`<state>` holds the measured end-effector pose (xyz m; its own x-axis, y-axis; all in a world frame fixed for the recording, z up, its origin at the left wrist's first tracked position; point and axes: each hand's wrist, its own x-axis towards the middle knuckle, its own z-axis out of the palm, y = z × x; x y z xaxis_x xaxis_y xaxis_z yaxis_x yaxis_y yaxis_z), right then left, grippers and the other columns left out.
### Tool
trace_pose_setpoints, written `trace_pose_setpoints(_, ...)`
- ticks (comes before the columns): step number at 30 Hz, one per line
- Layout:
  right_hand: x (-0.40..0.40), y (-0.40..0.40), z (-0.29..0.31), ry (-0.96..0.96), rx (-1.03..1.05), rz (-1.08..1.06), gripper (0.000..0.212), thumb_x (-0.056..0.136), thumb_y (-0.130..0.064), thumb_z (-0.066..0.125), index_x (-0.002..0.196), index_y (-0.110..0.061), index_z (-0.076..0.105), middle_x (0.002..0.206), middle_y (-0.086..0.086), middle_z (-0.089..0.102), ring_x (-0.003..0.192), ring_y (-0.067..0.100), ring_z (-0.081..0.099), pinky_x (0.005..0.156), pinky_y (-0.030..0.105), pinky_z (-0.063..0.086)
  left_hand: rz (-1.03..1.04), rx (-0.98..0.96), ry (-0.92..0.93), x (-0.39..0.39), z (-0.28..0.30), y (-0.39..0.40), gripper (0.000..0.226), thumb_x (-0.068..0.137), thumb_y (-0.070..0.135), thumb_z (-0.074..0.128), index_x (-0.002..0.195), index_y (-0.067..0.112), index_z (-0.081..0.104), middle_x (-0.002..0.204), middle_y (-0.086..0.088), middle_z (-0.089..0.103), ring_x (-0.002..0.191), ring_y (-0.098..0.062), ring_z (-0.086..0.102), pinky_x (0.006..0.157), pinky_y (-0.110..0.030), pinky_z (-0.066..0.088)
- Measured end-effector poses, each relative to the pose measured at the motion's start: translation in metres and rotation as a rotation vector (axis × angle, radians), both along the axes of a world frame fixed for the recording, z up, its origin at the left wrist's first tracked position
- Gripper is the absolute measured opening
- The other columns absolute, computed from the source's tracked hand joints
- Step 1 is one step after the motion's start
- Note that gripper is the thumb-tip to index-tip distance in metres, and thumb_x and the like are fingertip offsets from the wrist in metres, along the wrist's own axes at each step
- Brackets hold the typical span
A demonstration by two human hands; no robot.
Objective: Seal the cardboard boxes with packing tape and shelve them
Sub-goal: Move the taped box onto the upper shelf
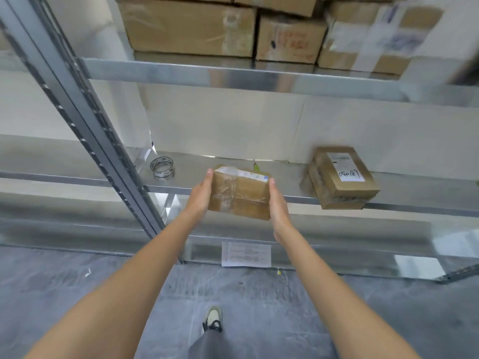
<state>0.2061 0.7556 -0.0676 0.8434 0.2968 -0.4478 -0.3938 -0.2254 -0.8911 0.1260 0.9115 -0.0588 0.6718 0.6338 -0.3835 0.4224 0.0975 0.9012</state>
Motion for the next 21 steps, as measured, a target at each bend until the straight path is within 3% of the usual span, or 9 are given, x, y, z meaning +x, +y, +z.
trace_pose_setpoints(4,0.0,-0.026,0.05,-0.131,0.082,-0.005,0.059,0.096,-0.066,0.03,0.14,-0.03,0.046,0.129,-0.017,0.046,0.111,0.004,0.039,0.096,0.025,0.028,0.004,0.024,-0.073,-0.001,0.057,-0.028,0.087,0.082,0.082,0.028,0.139,0.02,0.051,0.142,0.0,0.052,0.131,-0.021,0.047,0.114,-0.036,0.031)
trace_pose_setpoints(8,0.003,-0.042,0.098,-0.236,0.169,-0.052,0.054,0.097,-0.064,0.029,0.136,-0.031,0.048,0.125,-0.012,0.051,0.108,0.007,0.045,0.091,0.025,0.031,0.01,0.097,-0.201,0.006,0.11,-0.043,0.056,0.1,0.055,0.031,0.132,0.017,0.056,0.124,0.001,0.056,0.117,-0.019,0.053,0.105,-0.032,0.037)
trace_pose_setpoints(13,0.011,-0.048,0.151,-0.38,0.201,-0.108,0.056,0.095,-0.066,0.032,0.13,-0.029,0.055,0.122,-0.007,0.058,0.11,0.012,0.052,0.094,0.031,0.039,-0.043,0.163,-0.311,0.019,0.152,-0.044,0.062,0.087,0.067,0.031,0.116,0.026,0.066,0.115,-0.002,0.068,0.107,-0.02,0.063,0.104,-0.043,0.046)
trace_pose_setpoints(16,0.015,-0.05,0.176,-0.424,0.245,-0.121,0.06,0.092,-0.07,0.034,0.127,-0.028,0.058,0.119,-0.003,0.063,0.111,0.017,0.058,0.1,0.041,0.048,-0.044,0.156,-0.398,0.023,0.18,-0.047,0.042,0.099,0.053,0.033,0.102,0.027,0.066,0.11,-0.004,0.068,0.103,-0.02,0.064,0.1,-0.041,0.049)
trace_pose_setpoints(21,0.027,-0.048,0.227,-0.523,0.297,-0.133,0.045,0.093,-0.066,0.037,0.117,-0.034,0.058,0.113,-0.006,0.064,0.107,0.014,0.059,0.094,0.036,0.05,-0.049,0.181,-0.529,0.036,0.22,-0.042,0.036,0.102,0.046,0.034,0.098,0.031,0.066,0.109,-0.002,0.069,0.105,-0.019,0.063,0.097,-0.039,0.05)
